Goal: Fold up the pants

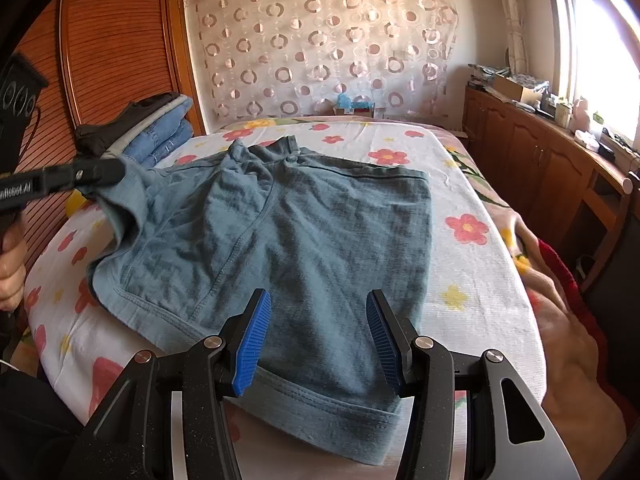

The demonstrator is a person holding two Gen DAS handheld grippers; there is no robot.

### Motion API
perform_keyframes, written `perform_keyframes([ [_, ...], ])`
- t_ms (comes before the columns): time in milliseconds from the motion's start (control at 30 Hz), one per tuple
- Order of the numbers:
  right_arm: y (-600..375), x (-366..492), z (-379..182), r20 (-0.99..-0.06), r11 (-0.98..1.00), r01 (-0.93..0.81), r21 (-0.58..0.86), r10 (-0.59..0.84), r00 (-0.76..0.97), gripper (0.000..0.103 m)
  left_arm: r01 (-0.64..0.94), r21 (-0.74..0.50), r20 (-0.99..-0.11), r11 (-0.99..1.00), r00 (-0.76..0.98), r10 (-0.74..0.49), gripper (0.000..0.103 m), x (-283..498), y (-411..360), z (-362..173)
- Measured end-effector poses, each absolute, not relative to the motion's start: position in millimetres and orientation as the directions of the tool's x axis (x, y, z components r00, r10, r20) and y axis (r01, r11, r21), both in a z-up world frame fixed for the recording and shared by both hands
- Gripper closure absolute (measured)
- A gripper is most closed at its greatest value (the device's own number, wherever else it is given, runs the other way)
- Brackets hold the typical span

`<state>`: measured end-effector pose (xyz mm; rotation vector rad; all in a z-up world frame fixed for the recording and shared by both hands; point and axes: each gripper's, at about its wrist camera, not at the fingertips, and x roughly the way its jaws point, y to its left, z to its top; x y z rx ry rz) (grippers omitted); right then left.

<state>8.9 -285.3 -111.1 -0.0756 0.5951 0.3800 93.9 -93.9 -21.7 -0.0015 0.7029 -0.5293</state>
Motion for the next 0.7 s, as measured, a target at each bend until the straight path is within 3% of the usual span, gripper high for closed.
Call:
perform_keyframes([
  [333,-292,4,-108,-0.545,0.933,-0.356,0.05,0.324,0.773,0.051,0.481,-0.085,-0.631,0.873,0.652,-0.421,0.094,92,-126,-19],
  [433,-292,5,-110,-0.548,0.933,-0.357,0.05,0.324,0.771,0.051,0.476,-0.079,-0.642,0.876,0.648,-0.41,0.088,91,-124,-26],
  [467,-292,6,-110,-0.549,0.933,-0.357,0.051,0.324,0.77,0.051,0.472,-0.078,-0.645,0.878,0.648,-0.405,0.085,90,-123,-27],
  [533,-293,7,-110,-0.551,0.933,-0.357,0.051,0.325,0.769,0.051,0.458,-0.067,-0.637,0.887,0.664,-0.391,0.053,87,-119,-27],
  [633,-293,7,-110,-0.553,0.932,-0.36,0.05,0.326,0.767,0.051,0.434,-0.074,-0.62,0.898,0.685,-0.382,0.033,84,-108,-28],
  [700,-291,8,-110,-0.554,0.931,-0.363,0.049,0.328,0.766,0.051,0.417,-0.077,-0.623,0.905,0.689,-0.371,0.029,84,-99,-31],
])
